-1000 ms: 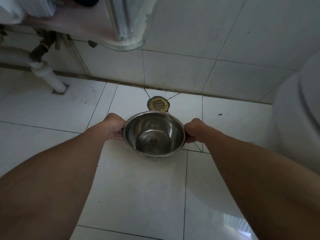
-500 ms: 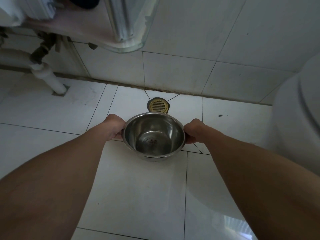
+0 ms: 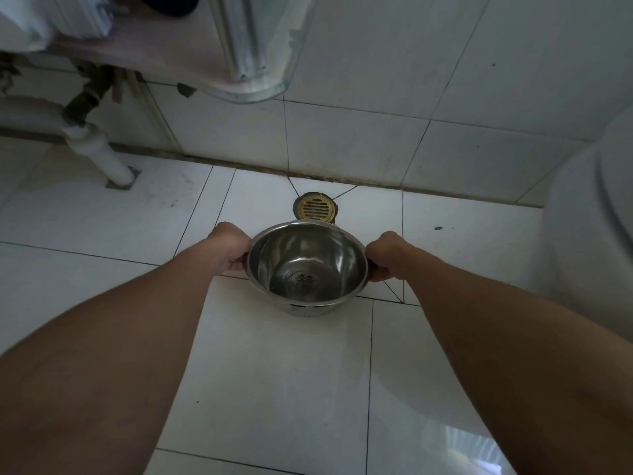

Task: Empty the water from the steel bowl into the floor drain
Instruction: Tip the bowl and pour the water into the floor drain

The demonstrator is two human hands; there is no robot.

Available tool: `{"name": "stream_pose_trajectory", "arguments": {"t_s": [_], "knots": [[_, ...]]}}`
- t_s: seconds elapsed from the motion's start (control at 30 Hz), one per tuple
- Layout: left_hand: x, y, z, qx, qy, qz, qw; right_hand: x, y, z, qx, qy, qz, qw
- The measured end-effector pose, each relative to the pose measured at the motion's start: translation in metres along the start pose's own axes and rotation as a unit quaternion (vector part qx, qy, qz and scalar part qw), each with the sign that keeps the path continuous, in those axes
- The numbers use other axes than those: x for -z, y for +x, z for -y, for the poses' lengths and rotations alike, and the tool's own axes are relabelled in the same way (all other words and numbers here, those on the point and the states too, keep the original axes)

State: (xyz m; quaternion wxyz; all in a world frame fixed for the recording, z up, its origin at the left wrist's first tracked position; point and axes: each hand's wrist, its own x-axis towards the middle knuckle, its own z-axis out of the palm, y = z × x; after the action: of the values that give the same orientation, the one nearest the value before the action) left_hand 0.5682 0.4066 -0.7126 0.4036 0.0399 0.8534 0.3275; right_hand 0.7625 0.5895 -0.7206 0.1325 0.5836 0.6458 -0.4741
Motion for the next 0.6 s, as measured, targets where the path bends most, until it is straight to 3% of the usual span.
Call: {"name": "stream_pose_trajectory", "arguments": {"t_s": [0.6], "knots": [[-0.0025, 0.0007, 0.0004, -0.004, 0.014, -0.01, 1.0, 0.0006, 0.0044, 0.0008, 0.013, -0.003, -0.013, 1.0]]}}
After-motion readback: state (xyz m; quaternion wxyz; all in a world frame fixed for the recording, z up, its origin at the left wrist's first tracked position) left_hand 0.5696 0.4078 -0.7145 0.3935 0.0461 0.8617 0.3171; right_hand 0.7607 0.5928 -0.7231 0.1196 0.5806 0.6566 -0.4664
